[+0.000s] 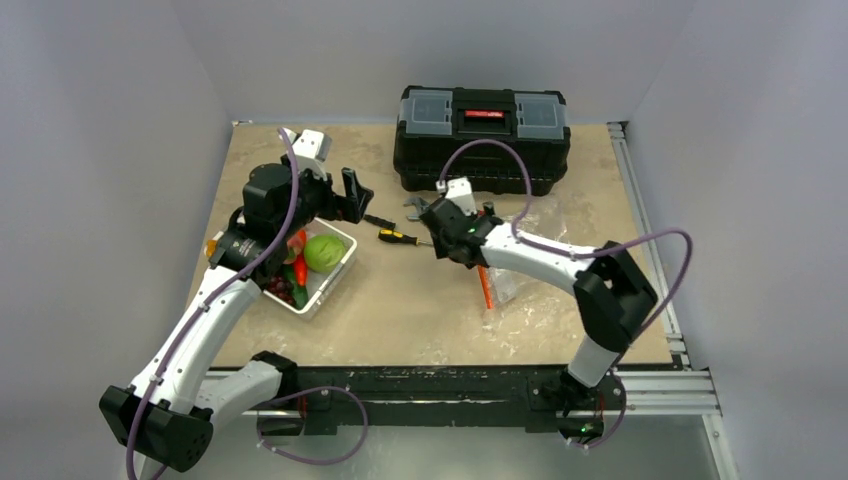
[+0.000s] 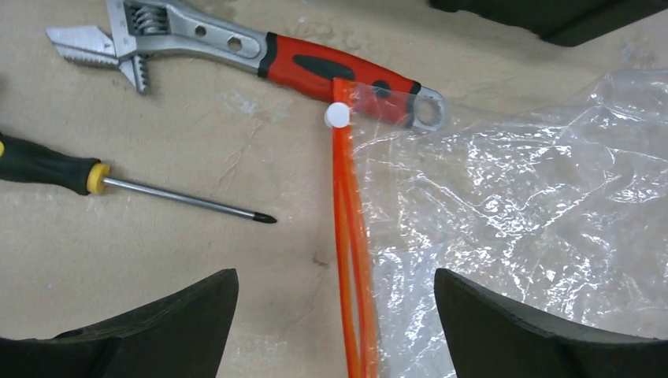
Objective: Place the food in the zip-top bag and seal the zipper
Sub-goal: Pick up the zipper food storage bag at the center of the board.
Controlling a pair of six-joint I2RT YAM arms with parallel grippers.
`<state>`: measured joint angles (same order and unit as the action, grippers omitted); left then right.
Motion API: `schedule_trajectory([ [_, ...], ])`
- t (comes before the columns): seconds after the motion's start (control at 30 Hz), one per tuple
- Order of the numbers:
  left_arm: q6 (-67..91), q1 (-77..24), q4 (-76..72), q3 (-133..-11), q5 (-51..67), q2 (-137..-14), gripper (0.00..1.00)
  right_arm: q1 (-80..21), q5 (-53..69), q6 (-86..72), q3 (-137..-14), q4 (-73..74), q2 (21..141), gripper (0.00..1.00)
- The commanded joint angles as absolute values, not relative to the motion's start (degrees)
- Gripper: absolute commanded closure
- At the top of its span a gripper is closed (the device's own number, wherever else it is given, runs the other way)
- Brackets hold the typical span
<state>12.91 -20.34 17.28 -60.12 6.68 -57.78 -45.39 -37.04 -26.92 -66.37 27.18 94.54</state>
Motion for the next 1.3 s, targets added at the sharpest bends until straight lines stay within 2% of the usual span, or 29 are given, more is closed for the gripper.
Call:
schedule_trajectory([
  [0.0, 13.67, -20.48, 16.08, -62.31, 7.45, -57.71, 0.00, -50.43, -51.76, -32.46, -73.40, 40.09, 101.03, 0.09],
  [0.3, 13.71, -20.47, 16.70, -62.94, 6.98, -58.63, 0.00, -53.09, -63.88, -38.51, -77.16, 51.60, 109.89, 0.28],
  [0.6, 13.76, -20.48, 17.13, -63.18, 6.88, -59.30, 0.00, -53.09, -67.50, -40.30, -76.20, 52.82, 113.18, 0.59],
  [0.7, 13.80, -20.46, 17.54, -63.62, 7.32, -59.55, 0.00, -53.04, -68.32, -40.92, -76.56, 52.99, 114.76, 0.59],
  [0.83, 13.67, -20.43, 17.40, -63.13, 6.85, -59.69, 0.00, -53.09, -68.40, -41.92, -77.12, 53.27, 116.48, 0.52],
  [0.93, 13.60, -20.48, 17.39, -63.42, 6.87, -60.95, 0.00, -53.11, -68.55, -40.98, -76.78, 51.83, 117.11, 0.52],
  [1.1, 13.44, -20.46, 18.17, -64.34, 7.55, -61.81, 0.00, -53.09, -67.60, -38.02, -75.00, 48.09, 116.89, 0.75],
  [1.23, 13.10, -20.44, 18.34, -64.31, 6.86, -61.49, 0.00, -53.09, -65.38, -34.81, -72.48, 43.89, 113.99, 0.99],
  [1.27, 13.10, -20.40, 18.37, -64.40, 6.98, -61.37, 0.00, -53.09, -63.96, -33.85, -71.73, 42.33, 112.55, 1.00],
])
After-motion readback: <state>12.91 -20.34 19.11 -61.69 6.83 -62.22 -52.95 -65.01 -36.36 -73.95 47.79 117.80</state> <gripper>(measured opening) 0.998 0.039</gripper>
